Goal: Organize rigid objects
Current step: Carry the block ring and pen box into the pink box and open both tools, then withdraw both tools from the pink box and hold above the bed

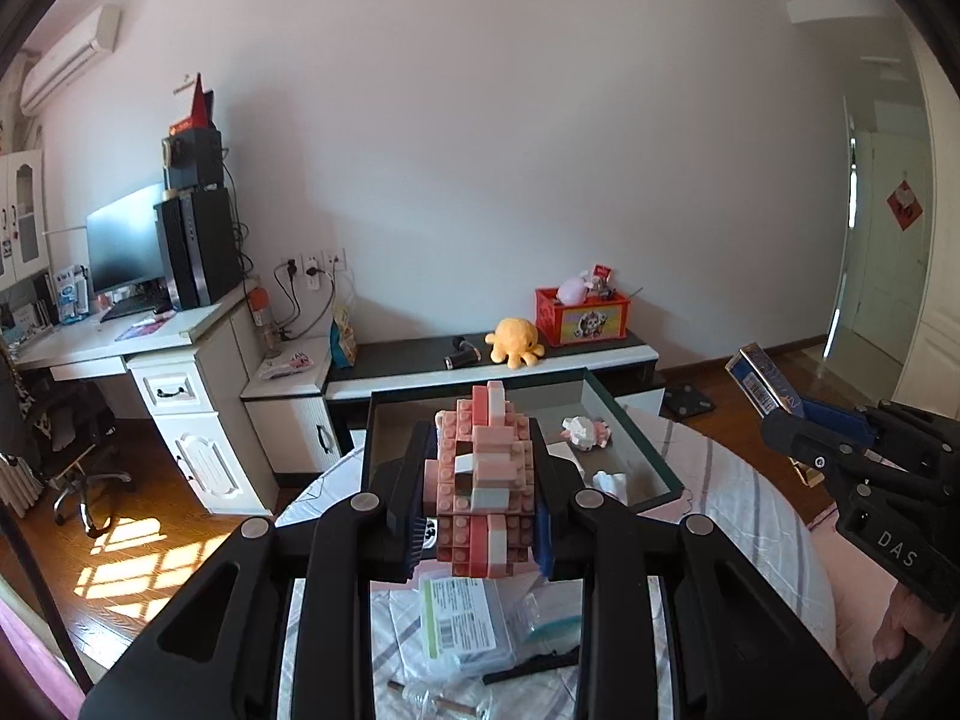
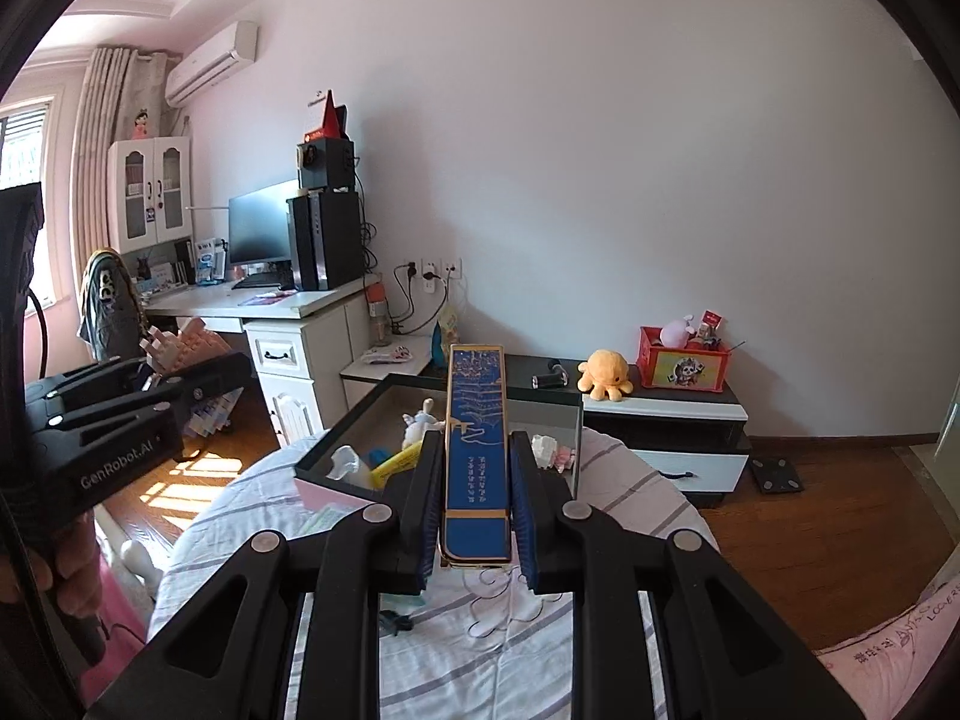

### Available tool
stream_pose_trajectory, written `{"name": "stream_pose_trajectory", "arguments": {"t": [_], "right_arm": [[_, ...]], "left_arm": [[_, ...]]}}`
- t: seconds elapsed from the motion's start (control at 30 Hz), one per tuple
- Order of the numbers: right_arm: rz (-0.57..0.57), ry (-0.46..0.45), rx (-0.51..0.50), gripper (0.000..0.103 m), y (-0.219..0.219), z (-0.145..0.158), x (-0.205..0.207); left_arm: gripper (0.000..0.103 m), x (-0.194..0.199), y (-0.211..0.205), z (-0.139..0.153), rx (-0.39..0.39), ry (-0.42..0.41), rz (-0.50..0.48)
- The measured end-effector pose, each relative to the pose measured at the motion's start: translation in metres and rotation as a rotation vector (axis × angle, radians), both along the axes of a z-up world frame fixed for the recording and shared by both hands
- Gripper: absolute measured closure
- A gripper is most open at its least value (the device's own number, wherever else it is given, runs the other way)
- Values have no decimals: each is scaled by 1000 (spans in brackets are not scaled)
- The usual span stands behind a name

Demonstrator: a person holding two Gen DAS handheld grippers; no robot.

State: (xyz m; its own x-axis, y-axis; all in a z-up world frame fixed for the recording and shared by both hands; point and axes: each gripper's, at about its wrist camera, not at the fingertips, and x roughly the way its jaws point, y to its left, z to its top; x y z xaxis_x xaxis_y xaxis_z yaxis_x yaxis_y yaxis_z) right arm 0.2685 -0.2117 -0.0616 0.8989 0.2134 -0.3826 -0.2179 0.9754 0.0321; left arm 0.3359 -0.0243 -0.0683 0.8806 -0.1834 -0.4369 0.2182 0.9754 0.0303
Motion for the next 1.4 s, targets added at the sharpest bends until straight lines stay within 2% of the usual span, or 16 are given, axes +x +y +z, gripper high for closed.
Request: {"name": "stream_pose_trajectory", "arguments": {"t": [0.2,0.37,0.47,0.67,0.77,0.8,0.83,0.87,0.93,1.0,1.07,1.13,1.2,1.3,1.4], "right_arm": [[12,141,-5,82,-6,-34,102],[19,270,-18,82,-2,-77,170],[0,321,-37,82,-4,-95,192],[-25,354,-53,81,-10,-110,212],[-42,354,-38,81,-15,-112,211],[-41,348,-26,80,-16,-109,209],[-45,335,-19,72,-16,-106,205],[-50,324,-18,59,-16,-102,200],[-45,299,-1,53,-15,-93,187],[-38,269,12,47,-13,-79,170],[-40,228,26,30,-12,-63,149],[-33,179,34,21,-8,-45,123],[-41,129,35,21,-4,-28,94],[-50,58,31,18,2,-5,49],[-60,-9,39,4,9,13,3]], "left_arm": [[76,96,-10,-43,33,157,-15],[76,147,-30,-80,79,252,-38],[76,162,-39,-94,78,285,-62],[75,178,-47,-109,81,317,-64],[74,177,-42,-109,36,321,-51],[70,176,-39,-107,20,323,-48],[63,173,-36,-103,9,318,-33],[57,168,-34,-98,-7,305,-27],[27,152,-28,-84,-42,263,-30],[18,130,-24,-68,-48,213,-24],[12,103,-21,-52,-44,156,-18],[6,74,-19,-36,-21,104,6],[0,42,-13,-22,-19,46,22],[0,-8,-7,-5,-11,-32,62],[0,-54,-1,7,-15,-85,73]]}}
